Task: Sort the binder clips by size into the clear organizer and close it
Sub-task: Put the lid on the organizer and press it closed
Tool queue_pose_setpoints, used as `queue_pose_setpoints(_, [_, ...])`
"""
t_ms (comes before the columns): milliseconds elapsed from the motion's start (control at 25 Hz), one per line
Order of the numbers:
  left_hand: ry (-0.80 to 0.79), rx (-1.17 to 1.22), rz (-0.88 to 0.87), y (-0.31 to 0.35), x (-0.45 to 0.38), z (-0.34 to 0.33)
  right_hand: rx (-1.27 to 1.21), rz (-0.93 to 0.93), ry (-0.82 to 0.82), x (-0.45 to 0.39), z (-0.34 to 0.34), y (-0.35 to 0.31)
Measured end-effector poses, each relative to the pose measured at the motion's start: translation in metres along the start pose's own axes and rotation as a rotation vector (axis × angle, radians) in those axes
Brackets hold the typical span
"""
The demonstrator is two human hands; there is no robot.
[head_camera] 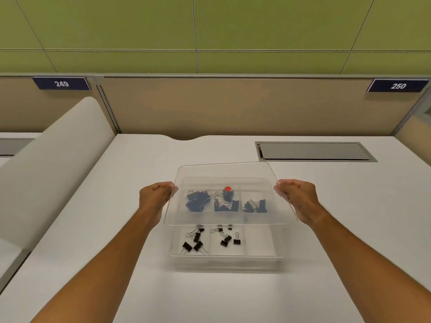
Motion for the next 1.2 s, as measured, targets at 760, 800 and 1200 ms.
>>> queue_pose_setpoints(760, [0.172, -0.574, -0.177, -0.025, 0.016, 0.005, 0.454, 0.033, 0.146, 0.016, 0.014, 0.042])
queue_pose_setpoints(800, [0.165, -0.574, -0.175, -0.025, 0.015, 0.005, 0.470, 0.030, 0.142, 0.015, 0.014, 0.042])
queue_pose_setpoints(1200, [0.104, -0.514, 0.003, -0.035, -0.001, 0.009, 0.507, -0.068, 0.110, 0.008, 0.011, 0.045])
Point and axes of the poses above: each hand's wrist, its own x-axis away from the middle knuckle, its own z-axis out of the back of the hand, y = z × x, the point moved 9 cm from there along -x, towards the middle knuckle, and after that the axes turned 2 degrees about y, right-handed, at the moved point
